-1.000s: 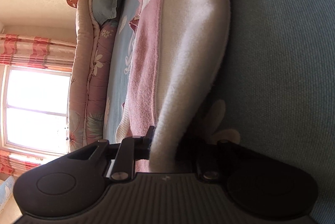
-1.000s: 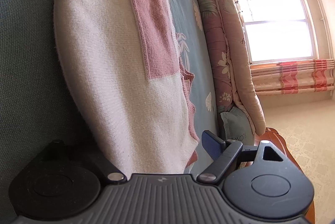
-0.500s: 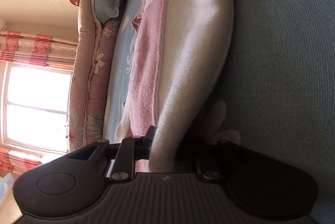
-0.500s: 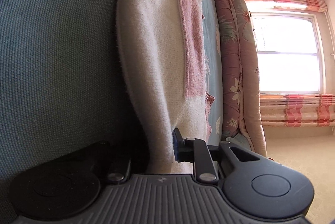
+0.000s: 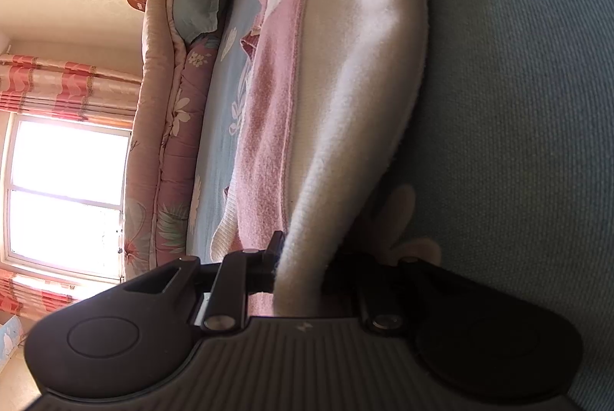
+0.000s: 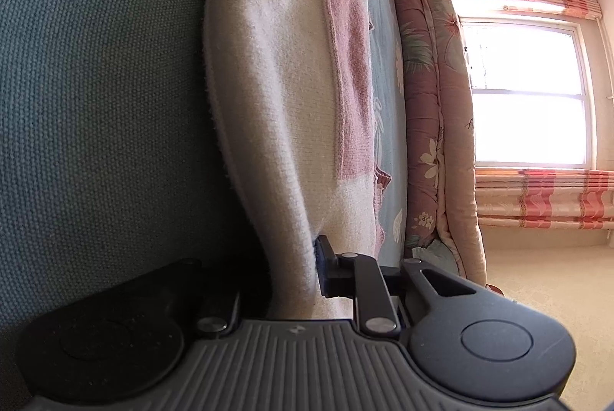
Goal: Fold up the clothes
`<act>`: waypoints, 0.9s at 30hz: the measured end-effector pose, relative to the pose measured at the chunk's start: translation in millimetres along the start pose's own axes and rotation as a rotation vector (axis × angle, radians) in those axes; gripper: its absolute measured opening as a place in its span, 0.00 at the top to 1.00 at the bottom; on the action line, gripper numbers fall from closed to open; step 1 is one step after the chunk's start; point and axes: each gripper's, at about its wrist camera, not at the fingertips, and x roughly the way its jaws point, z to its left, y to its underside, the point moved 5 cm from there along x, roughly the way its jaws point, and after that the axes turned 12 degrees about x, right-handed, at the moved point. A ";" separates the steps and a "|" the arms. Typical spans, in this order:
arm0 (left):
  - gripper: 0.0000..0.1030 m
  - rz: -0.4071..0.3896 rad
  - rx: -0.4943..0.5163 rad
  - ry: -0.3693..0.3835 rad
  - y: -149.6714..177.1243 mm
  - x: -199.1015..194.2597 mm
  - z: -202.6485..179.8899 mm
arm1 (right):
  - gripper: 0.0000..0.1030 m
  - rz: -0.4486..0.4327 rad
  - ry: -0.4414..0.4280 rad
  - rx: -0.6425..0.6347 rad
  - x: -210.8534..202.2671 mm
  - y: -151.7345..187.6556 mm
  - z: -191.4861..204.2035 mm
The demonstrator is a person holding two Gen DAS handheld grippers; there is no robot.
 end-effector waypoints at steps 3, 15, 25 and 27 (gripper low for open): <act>0.89 0.002 0.002 0.001 0.0 0.4 0.4 | 0.77 0.024 0.004 -0.004 1.8 -2.1 0.4; 0.89 -0.005 -0.011 -0.009 0.6 1.7 1.1 | 0.78 0.041 0.031 0.012 8.3 -3.6 1.7; 0.79 -0.001 -0.048 0.006 2.5 0.7 10.3 | 0.78 0.003 0.009 0.037 10.0 1.2 -1.7; 0.84 0.000 -0.083 0.018 3.1 1.6 12.2 | 0.79 -0.003 0.008 0.041 11.4 2.4 -1.0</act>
